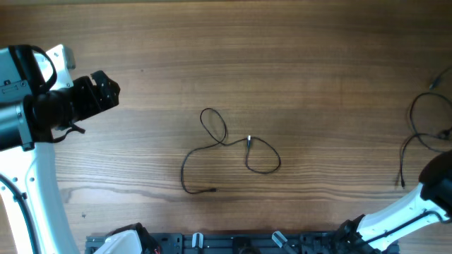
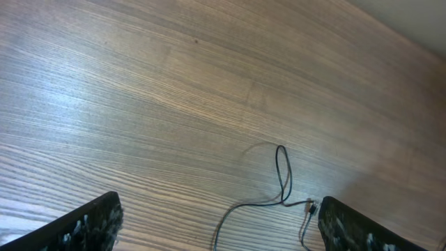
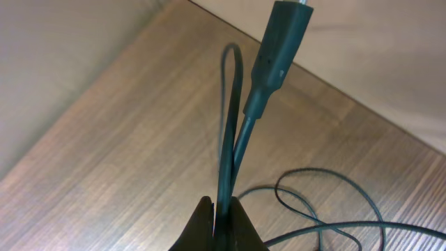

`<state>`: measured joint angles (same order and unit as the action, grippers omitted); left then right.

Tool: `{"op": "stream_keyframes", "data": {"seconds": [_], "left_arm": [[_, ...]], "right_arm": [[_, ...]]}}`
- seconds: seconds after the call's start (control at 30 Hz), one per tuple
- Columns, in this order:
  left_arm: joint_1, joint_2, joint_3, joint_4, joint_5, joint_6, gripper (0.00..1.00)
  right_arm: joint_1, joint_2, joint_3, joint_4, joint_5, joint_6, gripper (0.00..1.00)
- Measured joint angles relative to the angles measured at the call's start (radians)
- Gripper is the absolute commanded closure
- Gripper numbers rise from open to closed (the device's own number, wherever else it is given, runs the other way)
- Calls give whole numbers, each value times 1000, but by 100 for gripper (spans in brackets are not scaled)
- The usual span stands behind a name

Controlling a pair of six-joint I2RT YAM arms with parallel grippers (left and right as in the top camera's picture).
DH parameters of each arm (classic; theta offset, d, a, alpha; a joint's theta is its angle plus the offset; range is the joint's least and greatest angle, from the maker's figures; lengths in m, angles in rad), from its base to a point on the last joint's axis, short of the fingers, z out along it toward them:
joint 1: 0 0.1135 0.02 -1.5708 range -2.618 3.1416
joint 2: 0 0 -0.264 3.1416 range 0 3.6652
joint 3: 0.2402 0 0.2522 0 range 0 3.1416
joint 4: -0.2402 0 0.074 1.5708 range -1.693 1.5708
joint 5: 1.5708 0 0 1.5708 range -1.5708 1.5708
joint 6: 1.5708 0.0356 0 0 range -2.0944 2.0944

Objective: Untangle cables

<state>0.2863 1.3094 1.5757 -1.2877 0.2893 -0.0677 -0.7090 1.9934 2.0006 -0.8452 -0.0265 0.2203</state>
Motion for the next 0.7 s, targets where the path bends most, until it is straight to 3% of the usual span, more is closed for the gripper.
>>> {"op": "stream_keyframes", "data": {"seconds": [0.17, 0.2, 0.23, 0.53, 0.6, 0.7], "left_arm": [[0, 0, 0, -4, 0, 0, 8], [0, 0, 0, -4, 0, 0, 8], [0, 0, 0, -4, 0, 0, 8], [0, 0, 0, -4, 0, 0, 8], [0, 0, 0, -4, 0, 0, 8], [0, 0, 0, -4, 0, 0, 7]], "right_arm": [[-127, 45, -10, -28, 0, 113, 93], [-162, 48, -10, -37, 0, 142, 51], [-192, 50, -10, -46, 0, 171, 0], [-241, 51, -11, -135, -60, 451, 0], [-237, 51, -11, -135, -168, 399, 0], [-182, 51, -11, -143, -421, 191, 0]]}}
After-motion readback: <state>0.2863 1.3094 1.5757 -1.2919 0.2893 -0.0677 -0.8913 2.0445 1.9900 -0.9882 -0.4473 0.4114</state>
